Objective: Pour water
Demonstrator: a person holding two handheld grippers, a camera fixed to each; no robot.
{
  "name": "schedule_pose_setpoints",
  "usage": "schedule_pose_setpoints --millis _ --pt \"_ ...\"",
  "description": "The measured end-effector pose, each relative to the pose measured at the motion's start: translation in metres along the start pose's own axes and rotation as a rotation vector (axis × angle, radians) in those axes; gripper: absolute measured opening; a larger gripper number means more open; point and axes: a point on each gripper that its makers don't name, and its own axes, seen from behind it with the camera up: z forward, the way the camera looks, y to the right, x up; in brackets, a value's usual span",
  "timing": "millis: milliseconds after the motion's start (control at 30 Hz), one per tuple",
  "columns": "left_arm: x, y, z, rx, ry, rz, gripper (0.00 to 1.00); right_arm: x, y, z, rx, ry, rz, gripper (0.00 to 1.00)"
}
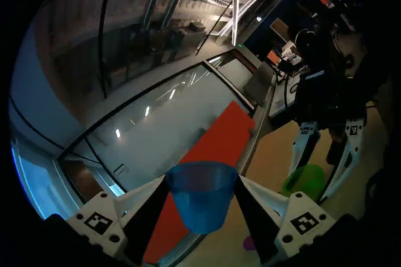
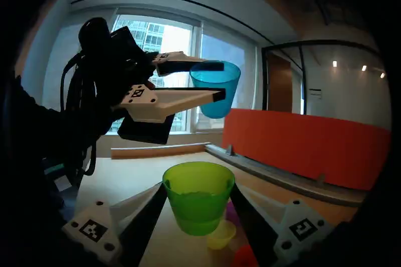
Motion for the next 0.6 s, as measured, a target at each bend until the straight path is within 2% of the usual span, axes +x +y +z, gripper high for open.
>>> schedule_pose_setpoints --millis 167,500,600 --pt "-0.008 -0.004 0.002 0.002 -0.01 -0.105 0.87 0.0 0.0 0.0 -0.002 -0.001 -0.001 0.9" --pt "-0.011 -0.013 -0.003 -0.018 -0.006 -0.375 0.87 0.005 0.002 -0.002 -0.008 0.001 -0.002 0.9" --pt "-0.013 -0.016 -0.004 -0.016 -0.01 -0.428 0.87 0.005 0.002 -0.003 -0.008 0.002 0.001 0.9"
